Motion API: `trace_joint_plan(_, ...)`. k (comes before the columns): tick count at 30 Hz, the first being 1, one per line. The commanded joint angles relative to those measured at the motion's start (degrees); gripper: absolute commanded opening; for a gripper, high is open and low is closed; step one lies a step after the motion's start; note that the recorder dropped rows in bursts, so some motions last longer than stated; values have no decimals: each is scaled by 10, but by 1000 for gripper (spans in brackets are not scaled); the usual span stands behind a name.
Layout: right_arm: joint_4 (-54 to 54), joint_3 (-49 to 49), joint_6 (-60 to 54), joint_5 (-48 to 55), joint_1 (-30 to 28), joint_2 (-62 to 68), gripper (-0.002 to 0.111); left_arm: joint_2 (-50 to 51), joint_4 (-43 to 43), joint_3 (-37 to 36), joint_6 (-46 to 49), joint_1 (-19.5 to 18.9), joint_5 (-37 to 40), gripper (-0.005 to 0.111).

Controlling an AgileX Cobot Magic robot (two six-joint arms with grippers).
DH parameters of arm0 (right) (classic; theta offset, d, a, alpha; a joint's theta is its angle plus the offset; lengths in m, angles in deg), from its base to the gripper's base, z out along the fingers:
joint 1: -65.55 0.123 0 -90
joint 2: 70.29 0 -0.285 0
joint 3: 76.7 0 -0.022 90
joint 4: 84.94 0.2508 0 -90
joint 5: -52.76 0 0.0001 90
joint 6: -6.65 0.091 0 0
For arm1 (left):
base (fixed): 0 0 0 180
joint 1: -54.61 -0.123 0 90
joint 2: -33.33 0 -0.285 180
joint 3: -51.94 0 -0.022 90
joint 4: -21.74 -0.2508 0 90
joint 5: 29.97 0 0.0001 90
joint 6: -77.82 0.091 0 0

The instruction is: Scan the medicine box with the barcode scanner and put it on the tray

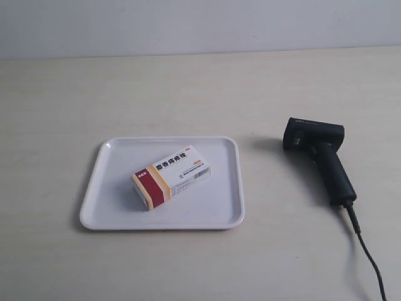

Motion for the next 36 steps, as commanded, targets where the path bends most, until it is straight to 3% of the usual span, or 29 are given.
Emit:
trace_joint_plan(1,-2,3,-1,-3,-1,-2,0,-3,-3,-2,-5,2,-1,3)
trace_joint_plan(5,-16,38,-1,0,-1,-6,0,-3,-3,-2,-5,2,-1,3)
trace_joint_plan(10,-95,151,11,-36,-1,-6,0,-3,-3,-2,-5,2,-1,3)
trace_joint_plan(19,-95,152,10,61,-4,-9,0,-3,-3,-2,-5,2,-1,3)
trace_joint_plan(28,-90,152,13,110,-196,-82,0,-3,-3,-2,-5,2,-1,3)
trace_joint_plan(36,-91,152,14,128,-208,-93,0,-3,-3,-2,-5,2,-1,3)
